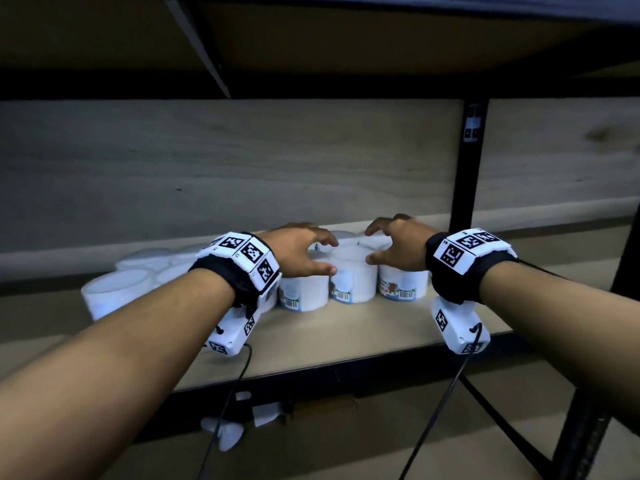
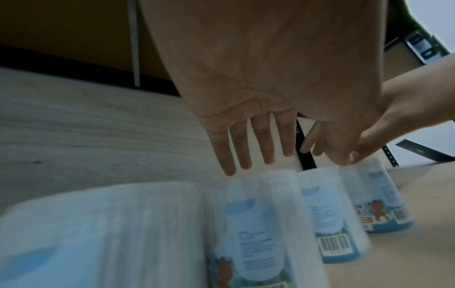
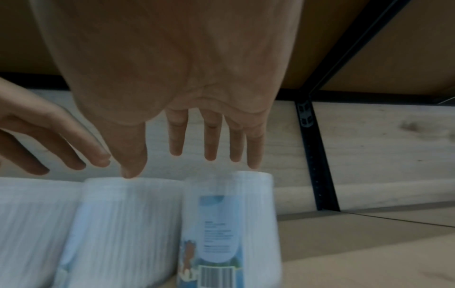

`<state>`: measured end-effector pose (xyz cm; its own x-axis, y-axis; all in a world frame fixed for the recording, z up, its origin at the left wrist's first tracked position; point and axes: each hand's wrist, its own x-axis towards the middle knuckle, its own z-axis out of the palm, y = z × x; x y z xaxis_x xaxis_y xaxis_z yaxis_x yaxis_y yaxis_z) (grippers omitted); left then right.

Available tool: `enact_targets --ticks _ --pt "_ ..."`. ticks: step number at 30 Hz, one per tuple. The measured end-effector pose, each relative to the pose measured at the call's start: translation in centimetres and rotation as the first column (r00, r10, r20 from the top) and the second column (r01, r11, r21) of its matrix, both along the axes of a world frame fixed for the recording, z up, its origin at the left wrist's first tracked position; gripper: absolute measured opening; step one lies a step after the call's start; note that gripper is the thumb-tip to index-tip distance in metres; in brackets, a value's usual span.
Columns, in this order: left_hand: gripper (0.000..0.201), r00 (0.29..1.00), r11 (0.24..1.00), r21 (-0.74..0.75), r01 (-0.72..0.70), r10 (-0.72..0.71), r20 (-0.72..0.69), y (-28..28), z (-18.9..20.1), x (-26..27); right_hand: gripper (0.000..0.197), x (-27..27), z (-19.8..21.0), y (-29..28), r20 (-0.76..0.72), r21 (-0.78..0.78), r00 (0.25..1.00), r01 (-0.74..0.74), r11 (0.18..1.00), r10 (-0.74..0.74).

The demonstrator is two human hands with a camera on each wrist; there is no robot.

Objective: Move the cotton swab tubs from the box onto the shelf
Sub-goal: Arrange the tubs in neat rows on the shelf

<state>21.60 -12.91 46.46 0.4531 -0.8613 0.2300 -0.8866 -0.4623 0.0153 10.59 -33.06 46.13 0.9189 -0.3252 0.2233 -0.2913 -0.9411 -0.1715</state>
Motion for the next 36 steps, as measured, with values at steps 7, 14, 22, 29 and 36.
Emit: enact_targets --ticks 7,14,22,29,36 --pt "0.060 0.998 0.999 0.019 -0.041 0.042 -0.038 -4.5 -1.7 0.2 0.059 -0.3 -1.3 -2.0 -0.040 -0.006 0.997 0.068 0.998 -0.068" --pt "0.063 0.994 0.994 -0.013 -0.105 0.105 -0.014 -6.6 -2.6 0.9 0.043 -0.8 -1.7 -2.9 -0.008 -0.006 0.999 0.046 0.999 -0.046" --pt "0.053 0.996 0.995 -0.071 -0.072 0.069 -0.054 -8.3 -3.1 0.9 0.040 -1.5 -1.7 -3.4 0.007 0.007 1.000 0.003 1.000 -0.003" --pt "0.052 0.998 0.996 -0.072 -0.050 0.047 -0.044 -7.8 -2.5 0.0 0.039 -2.0 -1.5 -3.2 0.002 0.010 1.000 0.004 1.000 -0.004" --pt "0.048 1.000 0.998 -0.059 0.029 -0.030 -0.009 -6.8 -2.3 -2.0 0.039 -4.1 -1.1 -2.9 -0.017 0.011 1.000 -0.017 1.000 0.017"
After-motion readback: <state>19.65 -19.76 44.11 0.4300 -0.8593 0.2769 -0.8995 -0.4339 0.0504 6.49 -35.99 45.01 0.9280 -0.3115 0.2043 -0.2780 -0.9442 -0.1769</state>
